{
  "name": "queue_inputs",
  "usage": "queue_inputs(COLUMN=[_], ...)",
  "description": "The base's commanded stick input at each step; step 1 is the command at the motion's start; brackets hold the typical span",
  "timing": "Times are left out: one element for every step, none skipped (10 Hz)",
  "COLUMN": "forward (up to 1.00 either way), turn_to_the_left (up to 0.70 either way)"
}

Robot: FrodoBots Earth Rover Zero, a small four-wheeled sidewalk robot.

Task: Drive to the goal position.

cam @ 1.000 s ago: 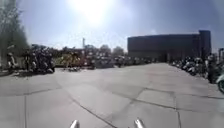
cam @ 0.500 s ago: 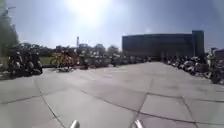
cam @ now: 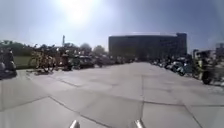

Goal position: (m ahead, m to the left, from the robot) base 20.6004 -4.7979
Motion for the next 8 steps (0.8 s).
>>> queue_inputs(forward=[0.85, 0.85, 0.85, 0.85, 0.85, 0.85, 0.85, 0.85], turn_to_the_left=[0.0, 0.0, 0.0, 0.0, 0.0, 0.0, 0.0, 0.0])
